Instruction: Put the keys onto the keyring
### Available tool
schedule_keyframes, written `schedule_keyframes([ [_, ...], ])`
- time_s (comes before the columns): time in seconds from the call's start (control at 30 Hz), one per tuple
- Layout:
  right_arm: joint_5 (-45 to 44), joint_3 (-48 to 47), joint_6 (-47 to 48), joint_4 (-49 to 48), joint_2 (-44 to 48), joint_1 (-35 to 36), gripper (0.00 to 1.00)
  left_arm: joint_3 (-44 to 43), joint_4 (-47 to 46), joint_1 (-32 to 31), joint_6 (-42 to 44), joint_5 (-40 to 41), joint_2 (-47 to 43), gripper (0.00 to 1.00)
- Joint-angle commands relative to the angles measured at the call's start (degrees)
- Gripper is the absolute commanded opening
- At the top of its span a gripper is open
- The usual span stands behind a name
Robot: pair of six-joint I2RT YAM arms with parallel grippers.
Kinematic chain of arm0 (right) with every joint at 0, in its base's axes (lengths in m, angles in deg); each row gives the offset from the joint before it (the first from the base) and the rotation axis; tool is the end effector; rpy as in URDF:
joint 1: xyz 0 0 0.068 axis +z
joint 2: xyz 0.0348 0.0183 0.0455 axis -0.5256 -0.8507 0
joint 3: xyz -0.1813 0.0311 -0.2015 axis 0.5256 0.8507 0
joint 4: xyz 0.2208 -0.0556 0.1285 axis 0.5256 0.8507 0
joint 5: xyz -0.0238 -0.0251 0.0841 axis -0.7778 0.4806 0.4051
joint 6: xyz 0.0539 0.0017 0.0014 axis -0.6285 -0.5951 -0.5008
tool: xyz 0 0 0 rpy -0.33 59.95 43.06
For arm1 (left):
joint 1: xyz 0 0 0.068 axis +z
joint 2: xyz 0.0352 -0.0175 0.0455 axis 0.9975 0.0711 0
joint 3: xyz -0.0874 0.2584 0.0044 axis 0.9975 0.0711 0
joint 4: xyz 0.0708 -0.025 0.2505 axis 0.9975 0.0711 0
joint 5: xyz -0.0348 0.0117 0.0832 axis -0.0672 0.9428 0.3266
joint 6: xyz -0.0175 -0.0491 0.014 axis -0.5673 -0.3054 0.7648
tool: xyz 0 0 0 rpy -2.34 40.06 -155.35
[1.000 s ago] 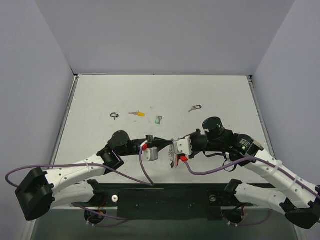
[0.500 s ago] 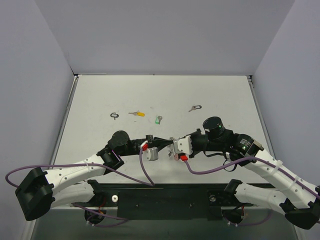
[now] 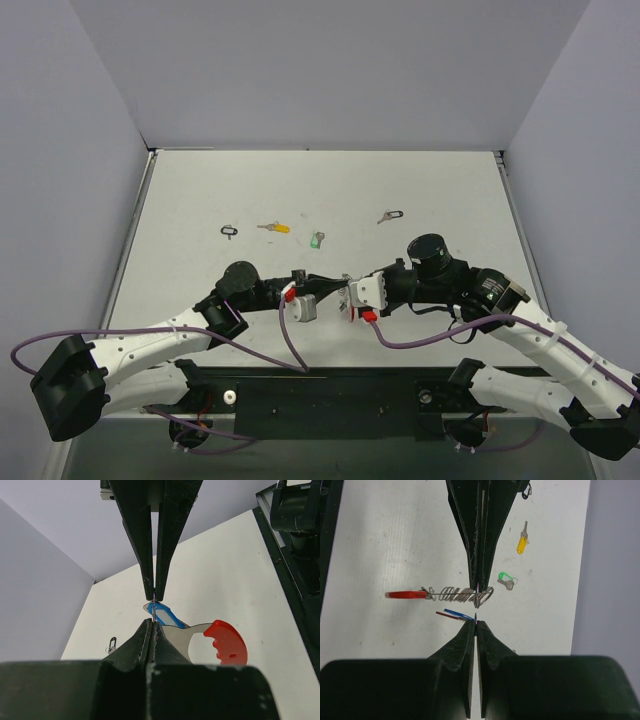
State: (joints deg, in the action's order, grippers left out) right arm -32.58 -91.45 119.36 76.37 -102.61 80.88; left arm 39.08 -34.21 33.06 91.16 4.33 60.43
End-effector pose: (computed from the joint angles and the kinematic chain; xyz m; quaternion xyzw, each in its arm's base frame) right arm 0.1182 0.1590 0.3691 -0.7184 0.3880 0.1330 0.5619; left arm 0.1297 -0.2022 0.2846 0.5755 0.3565 -0.3275 0.6591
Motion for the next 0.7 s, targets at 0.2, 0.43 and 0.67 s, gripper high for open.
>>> schedule_keyframes([
  [0.2, 1.3, -0.8, -0.3, -0.4, 0.7, -0.2, 0.0, -0.4, -2.2, -0.2, 0.7, 0.3, -0.7, 0.0],
  [0.43, 1.5, -0.6, -0.8, -1.7, 0.0, 0.1, 0.0, -0.4, -2.2, -0.4, 0.5, 0.2, -0.6, 0.0],
  [0.67, 1.5, -0.3, -1.7, -3.0, -0.2, 0.5, 0.0, -0.3, -2.3, -0.3, 0.4, 0.2, -0.7, 0.0],
])
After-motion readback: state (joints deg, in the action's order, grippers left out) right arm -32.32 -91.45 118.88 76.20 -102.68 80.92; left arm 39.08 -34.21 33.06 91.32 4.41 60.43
